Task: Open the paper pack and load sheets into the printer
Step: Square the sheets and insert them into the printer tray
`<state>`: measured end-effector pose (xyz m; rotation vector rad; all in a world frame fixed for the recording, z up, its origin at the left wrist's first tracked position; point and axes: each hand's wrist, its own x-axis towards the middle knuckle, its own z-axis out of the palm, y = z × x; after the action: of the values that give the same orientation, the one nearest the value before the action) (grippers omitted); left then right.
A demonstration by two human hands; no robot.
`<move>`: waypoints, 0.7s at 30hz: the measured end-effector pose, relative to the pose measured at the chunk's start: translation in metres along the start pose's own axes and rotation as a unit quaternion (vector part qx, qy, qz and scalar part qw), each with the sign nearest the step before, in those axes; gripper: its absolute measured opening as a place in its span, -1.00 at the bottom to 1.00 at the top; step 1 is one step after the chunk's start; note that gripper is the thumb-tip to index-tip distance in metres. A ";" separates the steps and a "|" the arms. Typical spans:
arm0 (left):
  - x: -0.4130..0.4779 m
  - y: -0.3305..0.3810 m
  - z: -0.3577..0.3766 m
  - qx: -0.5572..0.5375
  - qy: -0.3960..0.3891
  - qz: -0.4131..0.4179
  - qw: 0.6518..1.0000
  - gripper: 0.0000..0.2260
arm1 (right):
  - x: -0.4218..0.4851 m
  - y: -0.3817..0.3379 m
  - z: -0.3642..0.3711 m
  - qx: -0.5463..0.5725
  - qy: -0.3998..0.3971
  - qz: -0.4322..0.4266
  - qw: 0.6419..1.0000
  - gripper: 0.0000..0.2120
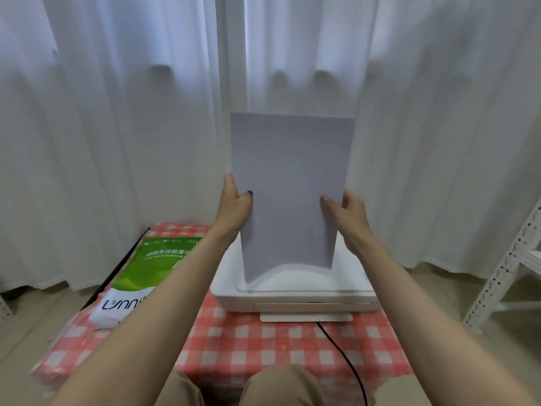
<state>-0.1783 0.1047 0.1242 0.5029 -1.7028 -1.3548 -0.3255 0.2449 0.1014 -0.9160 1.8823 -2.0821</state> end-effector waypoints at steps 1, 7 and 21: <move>0.003 0.001 0.005 0.003 0.008 0.000 1.000 -0.74 | 0.002 -0.004 0.002 -0.004 0.005 -0.017 1.000 -0.82; 0.012 -0.025 0.022 -0.024 0.022 -0.021 0.999 -0.79 | 0.003 0.022 -0.002 0.008 0.011 -0.010 1.000 -0.75; 0.028 -0.048 0.023 -0.096 -0.047 -0.133 0.985 -0.86 | 0.023 0.038 -0.025 0.023 -0.006 0.053 0.998 -0.76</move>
<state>-0.2217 0.0813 0.0898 0.5791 -1.5987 -1.7403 -0.3673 0.2466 0.0726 -0.7995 1.8278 -2.0434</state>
